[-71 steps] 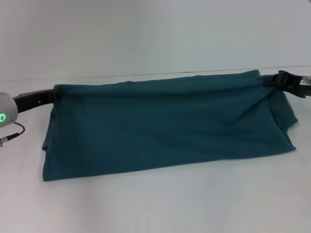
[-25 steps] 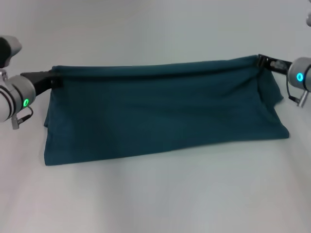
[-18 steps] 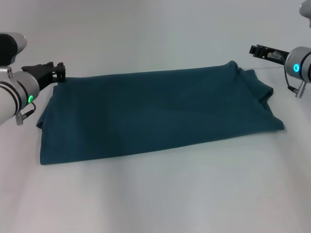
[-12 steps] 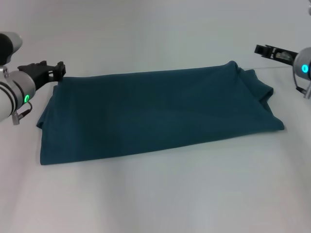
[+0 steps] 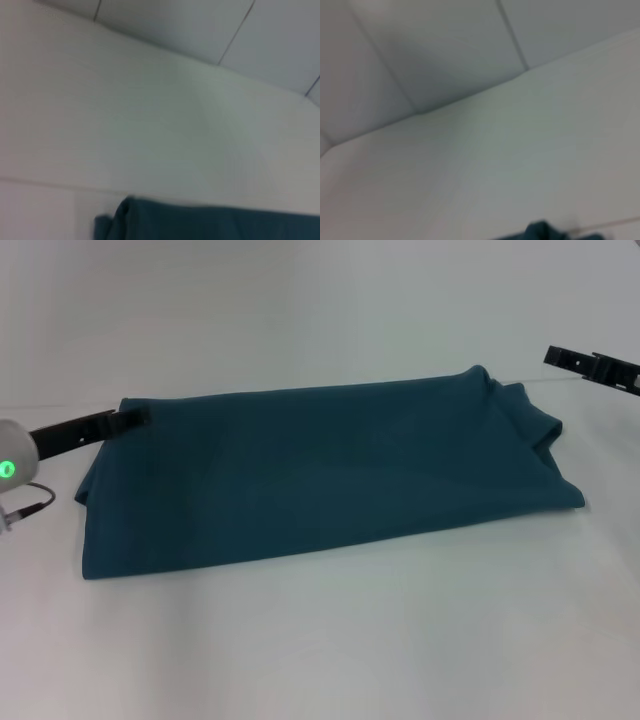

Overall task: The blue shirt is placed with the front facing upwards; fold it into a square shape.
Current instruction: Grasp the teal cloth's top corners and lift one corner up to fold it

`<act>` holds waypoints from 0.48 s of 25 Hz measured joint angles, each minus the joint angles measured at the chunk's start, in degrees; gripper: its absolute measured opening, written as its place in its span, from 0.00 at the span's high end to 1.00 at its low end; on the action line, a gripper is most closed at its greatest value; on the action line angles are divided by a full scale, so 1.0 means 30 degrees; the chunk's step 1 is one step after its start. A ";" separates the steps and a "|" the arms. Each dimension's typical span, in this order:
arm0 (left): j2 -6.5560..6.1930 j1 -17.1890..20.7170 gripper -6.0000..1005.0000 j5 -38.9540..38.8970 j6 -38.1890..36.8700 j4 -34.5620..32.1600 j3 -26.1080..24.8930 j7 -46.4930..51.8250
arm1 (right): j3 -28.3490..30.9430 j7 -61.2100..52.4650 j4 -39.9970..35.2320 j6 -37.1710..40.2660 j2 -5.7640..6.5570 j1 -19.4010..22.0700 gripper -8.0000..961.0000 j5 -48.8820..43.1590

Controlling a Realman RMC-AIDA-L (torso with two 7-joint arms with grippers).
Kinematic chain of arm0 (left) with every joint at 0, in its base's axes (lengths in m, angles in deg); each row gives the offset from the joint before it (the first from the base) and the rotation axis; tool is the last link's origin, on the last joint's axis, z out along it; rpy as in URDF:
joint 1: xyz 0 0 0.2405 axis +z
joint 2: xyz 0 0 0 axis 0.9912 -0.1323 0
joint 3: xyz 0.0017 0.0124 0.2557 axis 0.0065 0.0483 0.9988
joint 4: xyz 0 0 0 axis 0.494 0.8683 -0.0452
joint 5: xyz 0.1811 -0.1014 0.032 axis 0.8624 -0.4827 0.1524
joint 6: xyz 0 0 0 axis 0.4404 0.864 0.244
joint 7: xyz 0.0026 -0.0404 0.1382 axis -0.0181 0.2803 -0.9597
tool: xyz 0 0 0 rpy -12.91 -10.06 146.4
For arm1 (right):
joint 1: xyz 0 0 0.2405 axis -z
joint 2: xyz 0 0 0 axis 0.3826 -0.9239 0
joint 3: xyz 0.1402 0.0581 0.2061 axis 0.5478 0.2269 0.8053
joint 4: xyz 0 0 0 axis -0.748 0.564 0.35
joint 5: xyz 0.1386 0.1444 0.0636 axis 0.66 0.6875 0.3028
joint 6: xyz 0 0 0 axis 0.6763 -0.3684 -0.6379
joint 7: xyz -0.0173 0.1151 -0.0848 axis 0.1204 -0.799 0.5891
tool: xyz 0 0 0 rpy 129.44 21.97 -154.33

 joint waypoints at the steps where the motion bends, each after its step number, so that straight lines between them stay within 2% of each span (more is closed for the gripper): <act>1: -0.0038 0.0177 0.37 0.1026 -0.0579 -0.0629 -0.0065 0.1149 | 0.0004 0.0040 -0.0004 0.0606 0.0133 0.0212 0.15 0.0025; 5: 0.0013 0.0806 0.29 0.5236 -0.2826 -0.3309 -0.0098 0.5334 | 0.0208 0.0274 -0.0026 0.2599 0.0434 0.0929 0.15 0.0105; 12: 0.0090 0.0777 0.12 0.8085 -0.2985 -0.3515 0.0044 0.7445 | 0.0168 0.0462 0.0150 0.3134 0.0312 0.1294 0.14 0.0279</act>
